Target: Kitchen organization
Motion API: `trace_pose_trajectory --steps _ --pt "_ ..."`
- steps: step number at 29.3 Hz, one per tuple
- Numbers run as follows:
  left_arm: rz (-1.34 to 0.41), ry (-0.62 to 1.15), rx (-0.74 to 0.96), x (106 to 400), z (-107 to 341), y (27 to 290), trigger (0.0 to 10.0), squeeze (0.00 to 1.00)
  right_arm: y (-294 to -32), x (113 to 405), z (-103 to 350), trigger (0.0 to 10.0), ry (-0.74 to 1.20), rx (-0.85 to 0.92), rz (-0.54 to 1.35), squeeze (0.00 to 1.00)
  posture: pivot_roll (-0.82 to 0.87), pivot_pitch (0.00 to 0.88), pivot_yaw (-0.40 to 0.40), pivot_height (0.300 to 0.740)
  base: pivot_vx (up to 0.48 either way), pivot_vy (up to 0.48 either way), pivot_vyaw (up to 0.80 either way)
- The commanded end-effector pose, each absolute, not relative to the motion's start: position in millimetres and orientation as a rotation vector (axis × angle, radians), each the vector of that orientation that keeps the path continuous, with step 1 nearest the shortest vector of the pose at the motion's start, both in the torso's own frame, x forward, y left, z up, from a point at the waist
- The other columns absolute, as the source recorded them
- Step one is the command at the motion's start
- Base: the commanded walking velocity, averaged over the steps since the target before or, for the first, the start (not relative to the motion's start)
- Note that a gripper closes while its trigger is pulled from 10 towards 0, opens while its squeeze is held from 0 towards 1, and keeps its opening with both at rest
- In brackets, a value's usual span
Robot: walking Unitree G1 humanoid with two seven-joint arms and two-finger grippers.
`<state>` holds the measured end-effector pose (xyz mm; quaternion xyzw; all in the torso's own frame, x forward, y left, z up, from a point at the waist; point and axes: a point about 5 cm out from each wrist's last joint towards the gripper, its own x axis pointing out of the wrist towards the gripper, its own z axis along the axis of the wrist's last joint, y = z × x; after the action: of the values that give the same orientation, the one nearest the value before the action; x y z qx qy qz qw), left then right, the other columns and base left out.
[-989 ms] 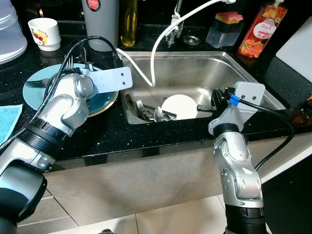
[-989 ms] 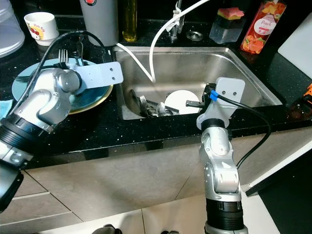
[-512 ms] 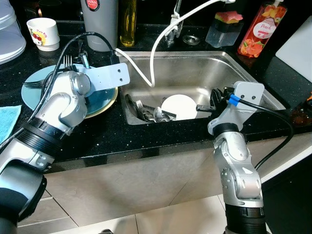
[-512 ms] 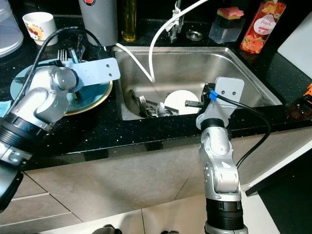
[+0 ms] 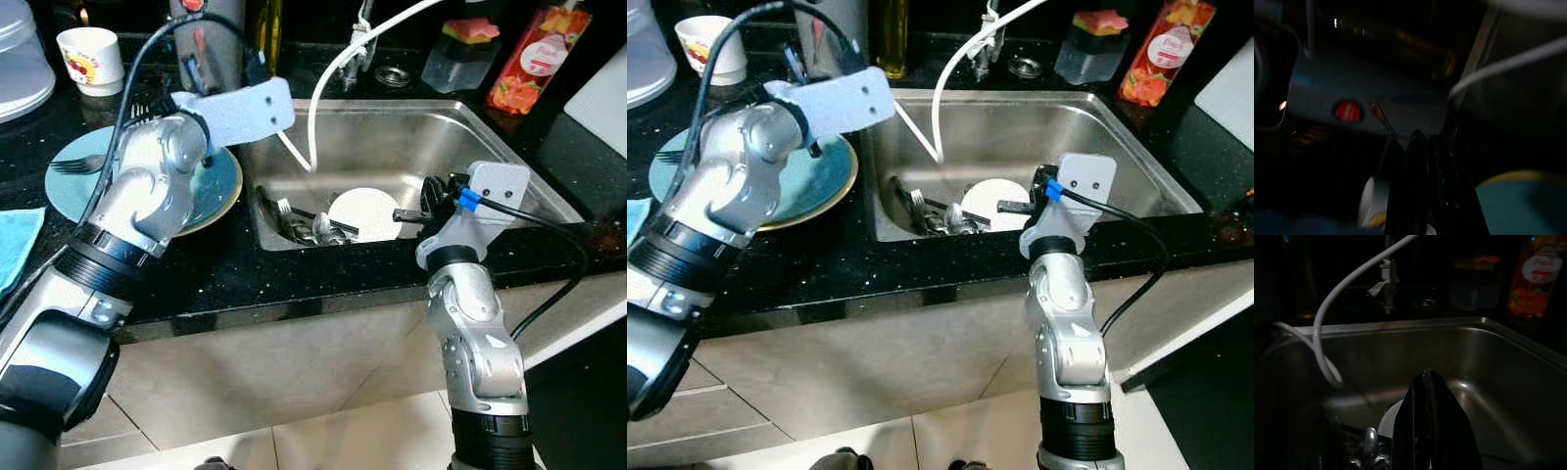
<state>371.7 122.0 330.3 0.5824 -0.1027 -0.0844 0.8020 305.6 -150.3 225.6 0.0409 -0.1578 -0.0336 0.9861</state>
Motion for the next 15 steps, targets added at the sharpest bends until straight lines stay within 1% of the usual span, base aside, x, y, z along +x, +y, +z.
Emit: trace_pose_trajectory --steps 1,2,3,5,8,9,10,11,12,13,15 --pt "-0.256 -0.291 1.198 365.2 333.6 106.4 10.0 0.00 -152.4 307.5 223.0 10.0 -0.302 0.083 -0.076 0.00 0.25 0.092 -0.105 0.740 0.000 0.000 0.00" --pt "-0.365 -0.313 1.078 358.8 332.2 91.8 10.0 0.00 -152.3 307.5 223.0 10.0 -0.303 0.083 -0.077 0.00 0.25 0.091 -0.104 0.740 0.000 0.000 0.00" --pt "-0.365 -0.313 1.078 358.8 332.2 91.8 10.0 0.00 -152.3 307.5 223.0 10.0 -0.303 0.083 -0.077 0.00 0.25 0.091 -0.104 0.740 0.000 0.000 0.00" --pt "-0.439 -0.311 0.963 354.4 332.2 82.6 10.0 0.00 -152.1 307.6 223.0 10.0 -0.303 0.084 -0.078 0.00 0.25 0.091 -0.104 0.740 0.000 0.000 0.00" --pt "-0.546 -0.289 0.725 349.7 330.9 70.8 10.0 0.00 -152.2 307.3 222.9 10.0 -0.303 0.084 -0.078 0.00 0.24 0.091 -0.103 0.740 0.000 0.000 0.00" --pt "-0.594 -0.239 0.636 350.5 324.4 68.0 10.0 0.00 -152.5 307.1 222.8 10.0 -0.303 0.084 -0.079 0.00 0.24 0.091 -0.103 0.740 0.000 0.000 0.00" --pt "-0.594 -0.239 0.636 350.5 324.4 68.0 10.0 0.00 -152.5 307.1 222.8 10.0 -0.303 0.084 -0.079 0.00 0.24 0.091 -0.103 0.740 0.000 0.000 0.00" --pt "-0.623 -0.204 0.584 351.1 319.5 66.3 10.0 0.00 -152.7 307.0 222.8 10.0 -0.303 0.083 -0.080 0.00 0.24 0.091 -0.103 0.740 0.000 0.000 0.00" --pt "-0.602 -0.157 0.569 356.3 311.9 67.7 10.0 0.00 -152.8 307.1 222.9 10.0 -0.304 0.083 -0.080 0.00 0.24 0.089 -0.102 0.740 0.000 0.000 0.00" --pt "-0.602 -0.157 0.569 356.3 311.9 67.7 10.0 0.00 -152.8 307.1 222.9 10.0 -0.304 0.083 -0.080 0.00 0.24 0.089 -0.102 0.740 0.000 0.000 0.00" --pt "-0.546 -0.064 0.536 366.7 296.8 72.5 10.0 0.00 -153.0 307.2 223.3 10.0 -0.305 0.082 -0.081 0.00 0.24 0.089 -0.100 0.740 0.000 0.000 0.00"
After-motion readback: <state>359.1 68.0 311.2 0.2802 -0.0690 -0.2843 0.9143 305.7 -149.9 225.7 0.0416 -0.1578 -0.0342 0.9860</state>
